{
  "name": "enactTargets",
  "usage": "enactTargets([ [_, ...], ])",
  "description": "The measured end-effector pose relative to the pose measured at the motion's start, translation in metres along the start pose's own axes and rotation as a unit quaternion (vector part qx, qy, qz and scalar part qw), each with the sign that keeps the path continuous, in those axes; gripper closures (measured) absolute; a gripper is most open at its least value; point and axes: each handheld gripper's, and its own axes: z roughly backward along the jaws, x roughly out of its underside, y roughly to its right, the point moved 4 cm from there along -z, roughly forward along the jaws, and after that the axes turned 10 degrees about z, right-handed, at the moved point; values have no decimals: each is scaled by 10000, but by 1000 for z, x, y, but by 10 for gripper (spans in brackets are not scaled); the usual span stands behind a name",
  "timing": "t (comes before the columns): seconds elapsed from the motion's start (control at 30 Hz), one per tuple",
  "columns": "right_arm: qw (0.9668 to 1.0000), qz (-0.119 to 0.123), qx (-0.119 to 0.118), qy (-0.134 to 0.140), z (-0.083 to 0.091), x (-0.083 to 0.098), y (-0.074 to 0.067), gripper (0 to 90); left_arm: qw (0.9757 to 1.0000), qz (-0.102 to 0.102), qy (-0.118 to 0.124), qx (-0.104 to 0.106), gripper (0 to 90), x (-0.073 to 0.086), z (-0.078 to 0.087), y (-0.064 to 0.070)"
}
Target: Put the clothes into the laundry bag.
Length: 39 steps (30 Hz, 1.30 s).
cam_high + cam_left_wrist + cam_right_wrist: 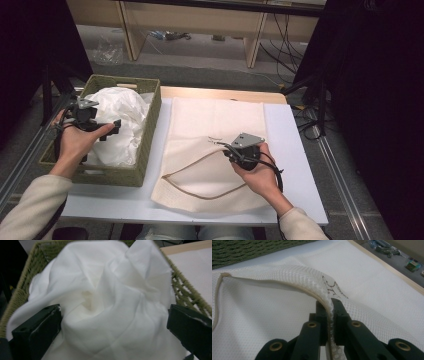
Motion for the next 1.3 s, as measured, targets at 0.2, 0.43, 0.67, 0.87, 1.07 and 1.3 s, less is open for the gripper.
enactTargets([
  [0.2, 10000, -59, 5, 0, 0, 0, -1, 860, 9987, -122, -475, 128, 0, 9, -28, -8],
  [0.43, 10000, 40, 5, -35, 0, 0, 0, 861, 9943, -722, -781, 102, 0, 11, -53, -14],
  [0.67, 9999, 132, 15, -22, -1, 1, -1, 860, 9928, -109, -1170, -240, 2, 26, -67, -2],
  [0.87, 10000, 45, -33, -49, -1, 1, -2, 860, 9889, -579, -1303, -424, 226, 28, -71, -6],
  [1.07, 9999, -7, -80, -62, -1, 2, -4, 860, 9879, -660, -1358, -366, 548, 28, -72, -4],
  [1.3, 9999, -106, -21, -51, -1, 2, -3, 861, 9917, -643, -1109, -121, 691, 21, -61, -7],
])
